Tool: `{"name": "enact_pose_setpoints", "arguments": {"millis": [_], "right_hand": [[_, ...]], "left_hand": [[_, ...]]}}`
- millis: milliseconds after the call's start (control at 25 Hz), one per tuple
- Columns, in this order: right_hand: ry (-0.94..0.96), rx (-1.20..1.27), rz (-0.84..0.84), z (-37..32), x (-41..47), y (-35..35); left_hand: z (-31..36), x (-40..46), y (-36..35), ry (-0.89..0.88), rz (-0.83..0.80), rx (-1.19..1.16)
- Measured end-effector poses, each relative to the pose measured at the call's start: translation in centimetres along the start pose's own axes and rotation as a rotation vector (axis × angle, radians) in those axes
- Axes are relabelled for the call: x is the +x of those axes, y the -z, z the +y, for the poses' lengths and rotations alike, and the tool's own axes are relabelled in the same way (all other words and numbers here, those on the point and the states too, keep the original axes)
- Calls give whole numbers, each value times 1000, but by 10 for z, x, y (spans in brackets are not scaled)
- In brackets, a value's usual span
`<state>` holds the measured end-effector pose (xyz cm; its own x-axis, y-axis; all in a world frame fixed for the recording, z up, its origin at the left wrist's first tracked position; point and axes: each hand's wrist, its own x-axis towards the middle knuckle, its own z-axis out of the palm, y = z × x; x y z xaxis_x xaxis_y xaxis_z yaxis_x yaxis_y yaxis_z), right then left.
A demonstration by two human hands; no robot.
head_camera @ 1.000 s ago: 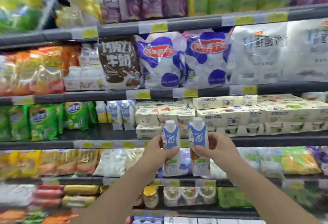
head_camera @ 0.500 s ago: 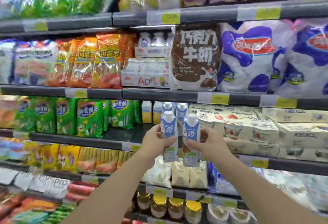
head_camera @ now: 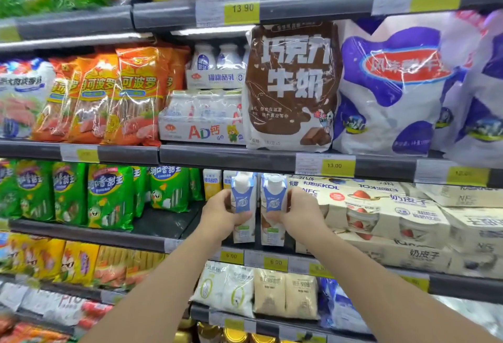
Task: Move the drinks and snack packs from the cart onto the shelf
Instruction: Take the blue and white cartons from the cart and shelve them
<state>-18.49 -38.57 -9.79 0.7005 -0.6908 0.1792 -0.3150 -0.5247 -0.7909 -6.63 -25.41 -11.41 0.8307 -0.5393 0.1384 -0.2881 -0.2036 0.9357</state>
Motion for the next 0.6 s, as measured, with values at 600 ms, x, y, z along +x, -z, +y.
{"name": "enact_pose_setpoints", "arguments": {"millis": [600], "right_hand": [[-104,-387,155,-23,-14,-28]], "left_hand": [[-35,21,11,-88,-112,240]]}}
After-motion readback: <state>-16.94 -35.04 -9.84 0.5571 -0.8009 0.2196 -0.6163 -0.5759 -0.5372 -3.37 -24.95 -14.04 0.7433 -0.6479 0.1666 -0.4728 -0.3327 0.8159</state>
